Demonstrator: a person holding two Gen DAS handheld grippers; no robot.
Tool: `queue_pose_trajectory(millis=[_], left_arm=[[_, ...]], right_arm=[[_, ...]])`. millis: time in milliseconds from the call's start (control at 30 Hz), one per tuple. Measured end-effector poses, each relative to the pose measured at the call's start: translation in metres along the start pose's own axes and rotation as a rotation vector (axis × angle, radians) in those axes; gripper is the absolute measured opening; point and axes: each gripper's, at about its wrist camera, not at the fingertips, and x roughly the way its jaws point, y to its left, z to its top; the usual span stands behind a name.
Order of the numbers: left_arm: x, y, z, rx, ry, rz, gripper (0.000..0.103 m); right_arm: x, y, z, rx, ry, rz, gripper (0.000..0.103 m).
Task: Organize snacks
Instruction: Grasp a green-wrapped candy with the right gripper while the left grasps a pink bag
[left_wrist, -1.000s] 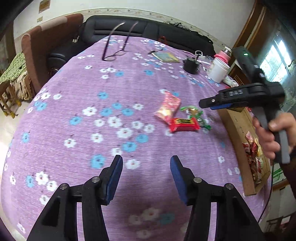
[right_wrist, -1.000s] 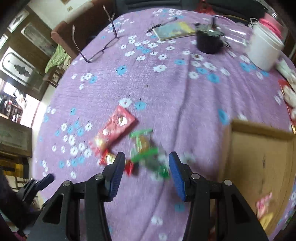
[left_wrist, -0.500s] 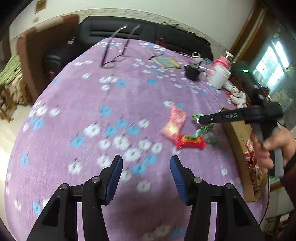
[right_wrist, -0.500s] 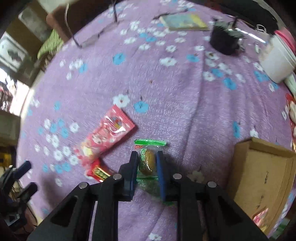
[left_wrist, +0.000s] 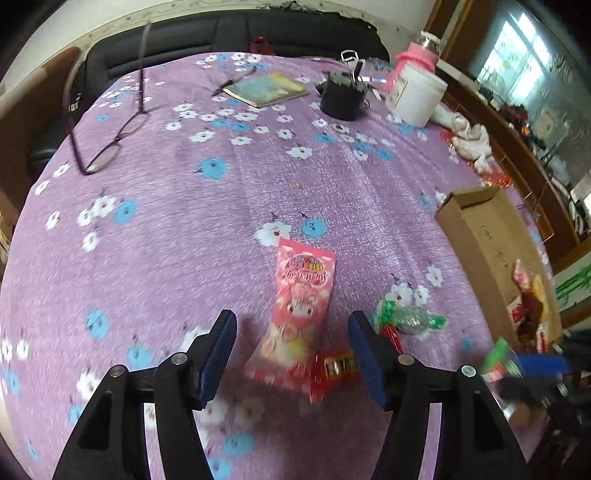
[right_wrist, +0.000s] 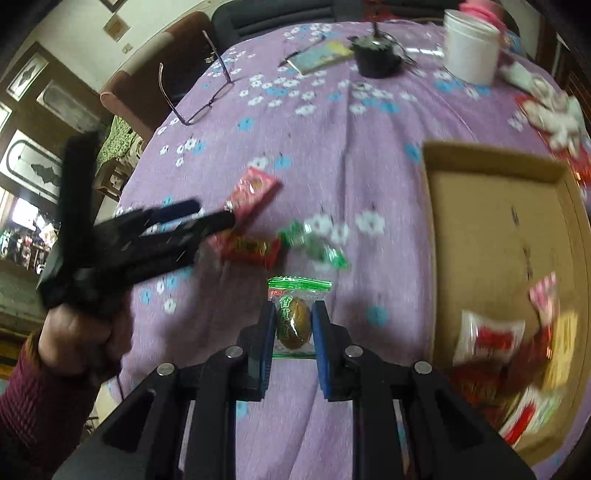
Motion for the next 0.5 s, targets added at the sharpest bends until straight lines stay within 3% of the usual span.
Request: queue_pose_trajectory(millis=[67,133,300,500], left_arm=[[0.009,-0.004,0.004,0.014,0.012,0.011,0.044],[0.016,-0.005,0.005,0.014,0.023,0.029,0.033],[0.008,-0.005,-0.004,-0.008,-0.018,0.039,0.029],[-0.030,0.003,-0.044,-0.048,-0.050,0.045,0.029]], right_arm=[[-0.007,-0.003,-0.010,0.016,-0.004,0.006,0.019],[-0.011,-0.006,-0.015,0.030,-0.007,0.006,0.019],[-0.015,-0.012,-0.027,0.054,-0.001,0.012,0.019],[-0.001,-0.011,-0.032,0.016,0.037,0.017,0.019]])
